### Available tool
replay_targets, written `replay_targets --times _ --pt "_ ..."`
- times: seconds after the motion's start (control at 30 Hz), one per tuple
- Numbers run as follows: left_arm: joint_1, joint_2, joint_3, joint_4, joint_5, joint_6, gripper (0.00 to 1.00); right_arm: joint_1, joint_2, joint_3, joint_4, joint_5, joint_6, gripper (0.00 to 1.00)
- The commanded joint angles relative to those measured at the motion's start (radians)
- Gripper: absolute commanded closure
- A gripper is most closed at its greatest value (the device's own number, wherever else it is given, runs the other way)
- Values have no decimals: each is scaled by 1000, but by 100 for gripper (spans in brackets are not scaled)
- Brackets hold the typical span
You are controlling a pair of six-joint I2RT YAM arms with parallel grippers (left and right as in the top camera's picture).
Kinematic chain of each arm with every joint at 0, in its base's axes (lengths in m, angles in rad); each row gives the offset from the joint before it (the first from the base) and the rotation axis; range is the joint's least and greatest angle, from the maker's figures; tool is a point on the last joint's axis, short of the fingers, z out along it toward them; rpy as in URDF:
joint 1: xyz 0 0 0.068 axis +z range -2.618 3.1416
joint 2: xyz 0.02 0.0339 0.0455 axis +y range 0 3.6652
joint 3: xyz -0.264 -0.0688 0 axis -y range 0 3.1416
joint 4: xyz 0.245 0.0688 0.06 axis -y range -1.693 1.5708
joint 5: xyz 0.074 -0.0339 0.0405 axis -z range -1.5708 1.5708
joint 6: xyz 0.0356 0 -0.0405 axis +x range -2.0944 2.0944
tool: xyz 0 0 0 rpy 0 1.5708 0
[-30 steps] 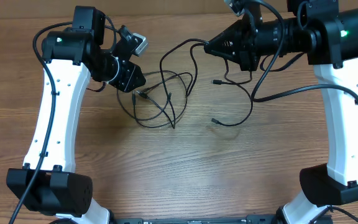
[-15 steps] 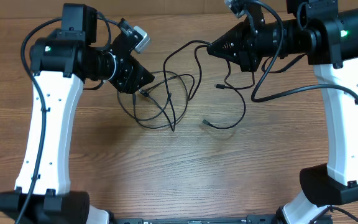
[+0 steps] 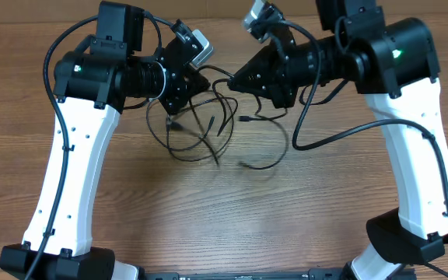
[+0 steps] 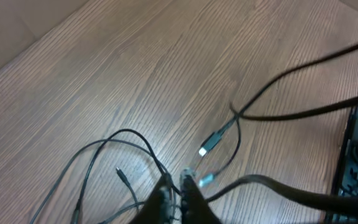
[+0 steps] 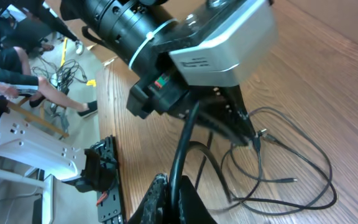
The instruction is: Untangle cables
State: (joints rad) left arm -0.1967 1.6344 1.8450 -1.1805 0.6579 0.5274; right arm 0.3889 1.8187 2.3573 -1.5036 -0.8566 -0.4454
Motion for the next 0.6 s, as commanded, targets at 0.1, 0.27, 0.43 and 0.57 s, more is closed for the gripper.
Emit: replay_targets --times 0.1,0.27,0.43,0.57 --pt "0 -21 10 -3 -63 -38 96 -32 -23 31 2 91 5 59" --pt "0 -40 14 -5 -66 -39 96 -44 -23 31 17 269 74 0" --pt "1 -62 42 -4 -106 -89 96 -45 -23 31 50 437 132 0" --pt "3 -85 96 -3 -168 -187 96 -44 -23 31 51 423 138 0"
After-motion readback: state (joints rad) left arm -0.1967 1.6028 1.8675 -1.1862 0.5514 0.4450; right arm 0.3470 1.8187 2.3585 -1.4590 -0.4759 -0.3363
